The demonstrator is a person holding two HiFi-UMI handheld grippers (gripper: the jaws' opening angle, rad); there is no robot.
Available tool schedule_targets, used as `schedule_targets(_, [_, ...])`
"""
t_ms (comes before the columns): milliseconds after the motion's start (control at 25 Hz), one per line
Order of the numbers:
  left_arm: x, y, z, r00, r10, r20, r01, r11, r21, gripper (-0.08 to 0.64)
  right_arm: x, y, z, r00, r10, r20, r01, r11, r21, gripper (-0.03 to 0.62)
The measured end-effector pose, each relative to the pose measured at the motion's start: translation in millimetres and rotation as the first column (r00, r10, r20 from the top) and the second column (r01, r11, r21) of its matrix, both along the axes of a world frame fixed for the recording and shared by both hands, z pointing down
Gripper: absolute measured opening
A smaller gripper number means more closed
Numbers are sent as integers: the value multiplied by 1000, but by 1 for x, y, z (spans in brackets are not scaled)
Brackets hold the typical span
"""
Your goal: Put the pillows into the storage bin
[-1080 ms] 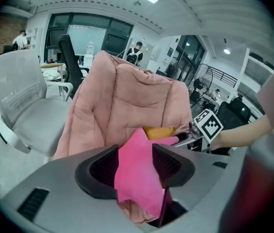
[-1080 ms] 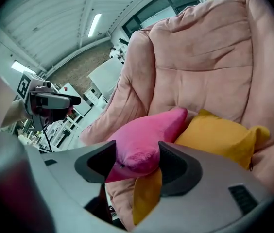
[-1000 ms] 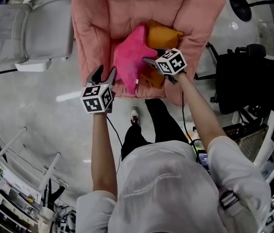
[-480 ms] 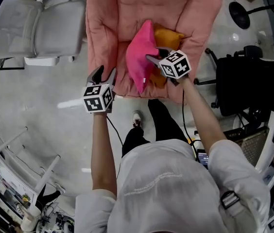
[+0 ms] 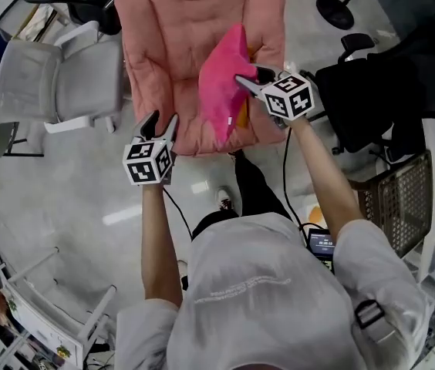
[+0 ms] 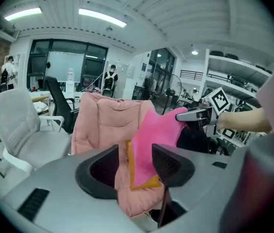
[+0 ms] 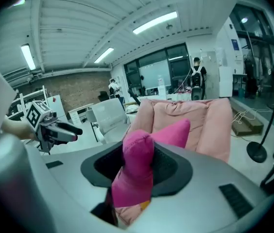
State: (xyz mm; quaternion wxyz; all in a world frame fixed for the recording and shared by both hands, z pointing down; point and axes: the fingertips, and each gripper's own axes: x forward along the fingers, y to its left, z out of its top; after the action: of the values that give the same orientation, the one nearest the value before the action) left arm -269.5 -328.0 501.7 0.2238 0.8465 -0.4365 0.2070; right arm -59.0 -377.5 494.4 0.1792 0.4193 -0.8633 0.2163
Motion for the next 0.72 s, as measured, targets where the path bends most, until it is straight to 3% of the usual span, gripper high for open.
schedule_targets(160, [21,19,-27,992,125,-16,-124,991,54,230,43,52,-53,986,161,44,-164,983,80,176])
schedule_targets(360, [81,48,-49,958,284,-31,-279,954,106,229,97,130,-87,949,306,83,-314,941,125,173])
schedule_targets(520, [153,84,-51,897,441,-39,-435,893,113,229,149,207,-88,891,444,93,-453,882,128,170])
schedule_targets(720, [235,152,-39,799,598,-61,-592,800,93,229,221,346,-71,759,637,136,-650,756,80,170])
